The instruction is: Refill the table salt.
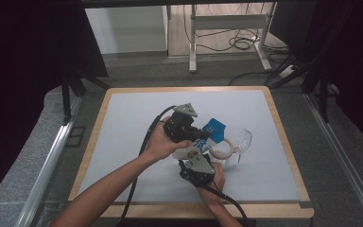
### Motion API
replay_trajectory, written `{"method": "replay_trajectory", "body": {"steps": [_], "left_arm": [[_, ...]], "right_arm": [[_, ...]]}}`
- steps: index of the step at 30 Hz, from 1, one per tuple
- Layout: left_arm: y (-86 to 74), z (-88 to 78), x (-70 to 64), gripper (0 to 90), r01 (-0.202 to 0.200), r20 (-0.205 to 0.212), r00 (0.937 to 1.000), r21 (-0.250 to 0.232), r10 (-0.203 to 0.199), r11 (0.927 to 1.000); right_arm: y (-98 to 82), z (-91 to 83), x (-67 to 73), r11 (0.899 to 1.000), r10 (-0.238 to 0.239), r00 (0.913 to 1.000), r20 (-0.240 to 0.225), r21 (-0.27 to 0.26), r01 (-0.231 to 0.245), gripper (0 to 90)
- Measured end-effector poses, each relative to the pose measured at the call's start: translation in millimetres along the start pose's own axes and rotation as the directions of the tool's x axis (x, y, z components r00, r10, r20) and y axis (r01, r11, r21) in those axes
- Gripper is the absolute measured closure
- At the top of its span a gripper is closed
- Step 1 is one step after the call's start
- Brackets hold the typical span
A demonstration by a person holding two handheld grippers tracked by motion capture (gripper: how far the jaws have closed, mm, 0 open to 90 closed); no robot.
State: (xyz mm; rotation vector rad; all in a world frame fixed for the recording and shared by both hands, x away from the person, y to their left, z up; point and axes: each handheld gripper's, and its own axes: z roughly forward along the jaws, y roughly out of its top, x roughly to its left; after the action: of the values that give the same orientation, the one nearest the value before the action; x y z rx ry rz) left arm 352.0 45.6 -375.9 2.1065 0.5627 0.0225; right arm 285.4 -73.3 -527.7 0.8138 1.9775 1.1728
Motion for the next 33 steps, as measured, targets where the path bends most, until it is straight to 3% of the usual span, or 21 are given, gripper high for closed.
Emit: {"method": "replay_trajectory", "body": {"steps": [6,13,19,25,33], "left_arm": [[-2.1,-3.0,-1.5,90.0,0.005,0.011,0.9999,-0.012,-0.004,0.9999],[-2.5,-4.8,4.6,90.0,0.02,-0.006,0.9998,-0.014,-0.02,0.9997],[-1.4,-1.8,9.0,90.0,0.029,-0.016,0.9994,-0.008,-0.029,0.9995],[-2.3,-2.8,8.0,90.0,0.028,-0.016,0.9995,-0.017,-0.028,0.9995],[-0.7,2.1,11.2,90.0,0.037,-0.017,0.9992,0.003,-0.037,0.9993]], "right_arm": [[-1.6,3.1,-0.6,1.0,0.009,0.9997,0.024,0.013,-0.01,41.1],[-0.2,-0.9,-0.1,1.0,0.018,0.9994,-0.029,0.003,-0.018,47.8],[1.4,-0.5,0.6,0.999,0.047,0.9978,-0.047,0.029,-0.045,49.1],[0.2,-1.2,-1.3,0.999,0.045,0.9981,-0.042,0.029,-0.044,49.2],[1.2,-1.7,0.2,0.996,0.077,0.9936,-0.083,0.041,-0.074,52.3]]}}
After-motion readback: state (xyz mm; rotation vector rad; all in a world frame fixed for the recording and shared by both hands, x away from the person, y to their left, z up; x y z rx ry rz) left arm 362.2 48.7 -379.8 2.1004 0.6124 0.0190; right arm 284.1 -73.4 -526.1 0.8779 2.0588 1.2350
